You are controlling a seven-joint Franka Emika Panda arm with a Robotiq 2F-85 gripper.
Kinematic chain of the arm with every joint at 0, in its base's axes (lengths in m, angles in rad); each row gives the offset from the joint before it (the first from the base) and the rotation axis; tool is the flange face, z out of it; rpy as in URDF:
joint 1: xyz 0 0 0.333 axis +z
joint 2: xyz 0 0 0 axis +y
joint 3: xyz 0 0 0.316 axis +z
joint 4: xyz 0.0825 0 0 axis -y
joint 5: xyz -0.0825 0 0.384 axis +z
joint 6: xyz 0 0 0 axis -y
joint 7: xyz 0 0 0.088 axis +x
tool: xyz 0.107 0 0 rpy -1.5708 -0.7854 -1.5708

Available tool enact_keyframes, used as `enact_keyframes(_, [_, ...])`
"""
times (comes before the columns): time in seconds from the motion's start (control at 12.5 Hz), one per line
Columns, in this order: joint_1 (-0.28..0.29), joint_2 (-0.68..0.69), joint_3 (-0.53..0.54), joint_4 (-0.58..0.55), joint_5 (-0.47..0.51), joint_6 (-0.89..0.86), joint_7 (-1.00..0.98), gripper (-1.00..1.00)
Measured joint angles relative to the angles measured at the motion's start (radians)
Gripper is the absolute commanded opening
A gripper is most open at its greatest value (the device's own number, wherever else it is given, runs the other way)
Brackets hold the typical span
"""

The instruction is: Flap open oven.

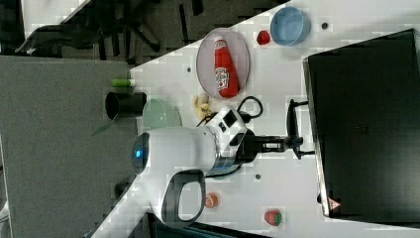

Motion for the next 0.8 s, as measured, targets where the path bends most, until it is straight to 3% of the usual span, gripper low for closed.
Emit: enact_keyframes(0.8, [-0.007, 0.065, -0.011, -0.002, 0.014, 0.100, -0.006, -0.65])
